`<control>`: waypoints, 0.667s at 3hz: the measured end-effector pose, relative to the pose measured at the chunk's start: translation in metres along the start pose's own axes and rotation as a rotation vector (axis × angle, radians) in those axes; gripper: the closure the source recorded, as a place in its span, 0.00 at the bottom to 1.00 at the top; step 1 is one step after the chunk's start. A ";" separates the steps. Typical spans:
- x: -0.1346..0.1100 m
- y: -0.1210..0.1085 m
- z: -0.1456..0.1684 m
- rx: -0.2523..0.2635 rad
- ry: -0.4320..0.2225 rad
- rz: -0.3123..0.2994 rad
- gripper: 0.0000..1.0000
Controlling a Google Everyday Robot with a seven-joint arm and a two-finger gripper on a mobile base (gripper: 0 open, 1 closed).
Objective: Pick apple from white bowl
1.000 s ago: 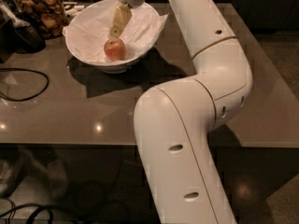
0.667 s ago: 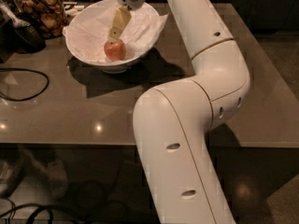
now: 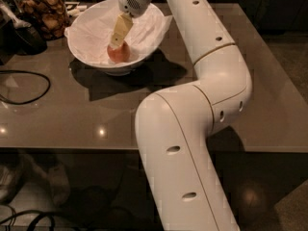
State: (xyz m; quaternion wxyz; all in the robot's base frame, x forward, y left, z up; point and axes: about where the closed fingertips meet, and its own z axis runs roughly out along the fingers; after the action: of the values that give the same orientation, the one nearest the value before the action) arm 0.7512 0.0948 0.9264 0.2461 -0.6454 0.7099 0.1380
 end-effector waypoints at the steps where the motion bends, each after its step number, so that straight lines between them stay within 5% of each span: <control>1: 0.003 0.001 0.009 -0.018 0.002 0.015 0.27; 2: 0.006 0.001 0.015 -0.031 0.002 0.027 0.27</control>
Offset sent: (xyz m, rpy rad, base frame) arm 0.0029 -0.0157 -0.0101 -0.0477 0.1213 0.0153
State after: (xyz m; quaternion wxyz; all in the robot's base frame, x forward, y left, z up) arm 0.7525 0.0974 0.9103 0.2333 -0.6395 0.7167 0.1515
